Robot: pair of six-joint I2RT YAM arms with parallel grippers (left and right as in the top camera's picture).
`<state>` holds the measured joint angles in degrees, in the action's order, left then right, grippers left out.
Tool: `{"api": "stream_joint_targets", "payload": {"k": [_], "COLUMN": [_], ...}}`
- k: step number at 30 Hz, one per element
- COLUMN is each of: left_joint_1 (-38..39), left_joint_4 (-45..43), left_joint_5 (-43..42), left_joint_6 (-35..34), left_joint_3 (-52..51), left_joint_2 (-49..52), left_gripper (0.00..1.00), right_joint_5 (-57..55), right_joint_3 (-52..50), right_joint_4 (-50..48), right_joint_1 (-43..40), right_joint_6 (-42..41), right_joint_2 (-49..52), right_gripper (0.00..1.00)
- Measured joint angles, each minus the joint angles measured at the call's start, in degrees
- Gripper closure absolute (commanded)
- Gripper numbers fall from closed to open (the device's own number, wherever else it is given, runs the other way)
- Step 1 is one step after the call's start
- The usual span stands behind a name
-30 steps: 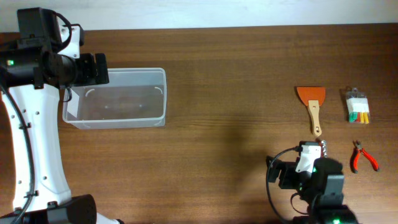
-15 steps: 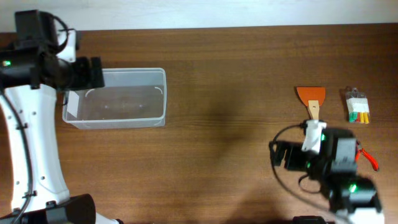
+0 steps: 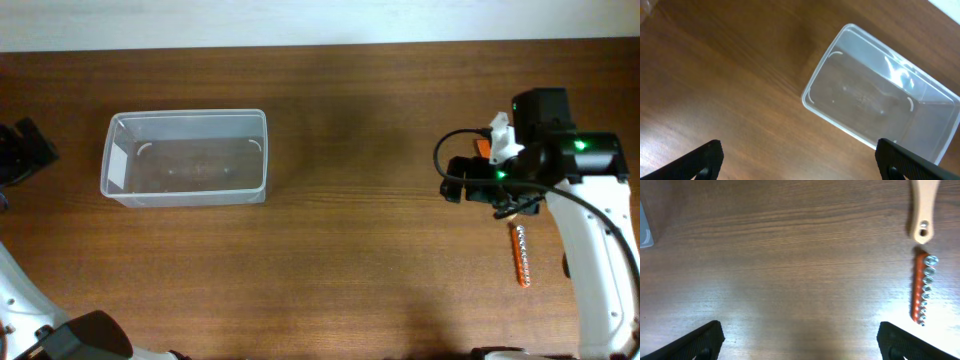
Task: Pack container
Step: 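Move the left gripper over the clear container's left wall, then lower the left gripper and pinch the container's left wall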
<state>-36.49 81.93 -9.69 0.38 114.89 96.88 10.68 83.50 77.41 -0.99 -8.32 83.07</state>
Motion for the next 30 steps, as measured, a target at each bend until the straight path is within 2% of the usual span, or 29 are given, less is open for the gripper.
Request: {"api": "stream_joint_targets", "payload": {"k": [2,5,14,20,30], "left_joint_1": [-0.2,0.3,7.8,13.3,13.0], "left_joint_4": [0.1,0.0,0.0,-1.6,-10.9], "left_joint_5": [-1.3,-3.5,-5.7,0.5,7.3], "left_joint_6": [0.8,5.4,19.7,23.8,25.1], "left_joint_3": [0.0,0.0,0.0,0.0,0.0], "left_joint_2": [0.0,0.0,5.0,11.4,14.7], "left_gripper": [0.01,0.01,0.01,0.01,0.01], "right_joint_5": [0.0,-0.2,-7.5,-10.2,-17.7], "right_joint_3": [0.0,0.0,0.3,0.4,0.4], "right_joint_4": [-1.3,-4.0,-12.0,-12.2,-12.2], "right_joint_1": [1.7,7.0,31.5,34.9,34.9], "right_joint_6": [0.0,0.0,-5.9,-8.7,-11.8], "right_joint_2": [0.9,1.2,4.7,12.1,14.6], "right_gripper": [0.01,0.01,0.01,0.01,0.01]}}
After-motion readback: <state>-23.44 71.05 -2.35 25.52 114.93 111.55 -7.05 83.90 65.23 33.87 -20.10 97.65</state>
